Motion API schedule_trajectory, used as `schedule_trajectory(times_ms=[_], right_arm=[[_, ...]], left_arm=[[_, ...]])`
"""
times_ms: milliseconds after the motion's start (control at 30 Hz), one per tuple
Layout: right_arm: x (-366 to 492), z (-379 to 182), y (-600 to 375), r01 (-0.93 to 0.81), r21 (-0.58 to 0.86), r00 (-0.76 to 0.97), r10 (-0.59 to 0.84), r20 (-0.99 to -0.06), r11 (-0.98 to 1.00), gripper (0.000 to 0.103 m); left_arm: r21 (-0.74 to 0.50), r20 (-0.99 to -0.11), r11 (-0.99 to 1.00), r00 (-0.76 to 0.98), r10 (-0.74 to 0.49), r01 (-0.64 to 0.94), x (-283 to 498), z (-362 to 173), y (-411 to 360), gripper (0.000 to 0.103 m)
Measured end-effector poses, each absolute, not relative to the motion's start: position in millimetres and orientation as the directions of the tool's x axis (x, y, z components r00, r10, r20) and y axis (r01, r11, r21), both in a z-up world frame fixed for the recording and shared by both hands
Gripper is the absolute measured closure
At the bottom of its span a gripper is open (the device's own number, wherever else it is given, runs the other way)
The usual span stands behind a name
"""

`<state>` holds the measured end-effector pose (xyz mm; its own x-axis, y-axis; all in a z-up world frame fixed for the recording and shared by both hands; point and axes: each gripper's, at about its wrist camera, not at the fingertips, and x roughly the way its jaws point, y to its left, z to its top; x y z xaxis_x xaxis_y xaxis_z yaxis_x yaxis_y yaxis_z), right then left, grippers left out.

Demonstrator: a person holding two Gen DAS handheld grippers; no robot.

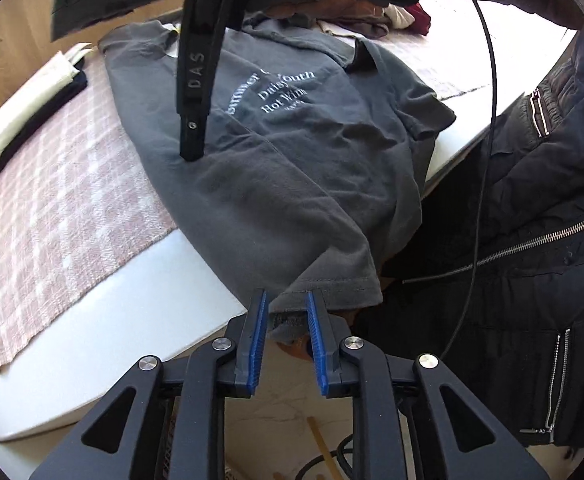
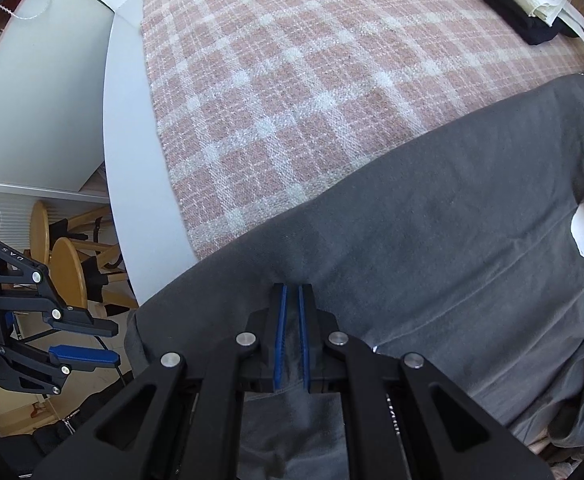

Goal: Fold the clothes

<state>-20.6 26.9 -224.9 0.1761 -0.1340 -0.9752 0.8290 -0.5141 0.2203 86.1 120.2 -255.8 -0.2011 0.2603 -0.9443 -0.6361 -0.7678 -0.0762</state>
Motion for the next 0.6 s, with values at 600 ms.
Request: schedule_trajectory(times_ms=[600], right_arm=[[-37,-222,39,0.816,0.248,0.201,-0.146,-0.969,-0.523,0.098]], left_arm=[[-0.298,-0.935,-0.708,0.046,0.352,-0.640,112,-289,121,0.101]])
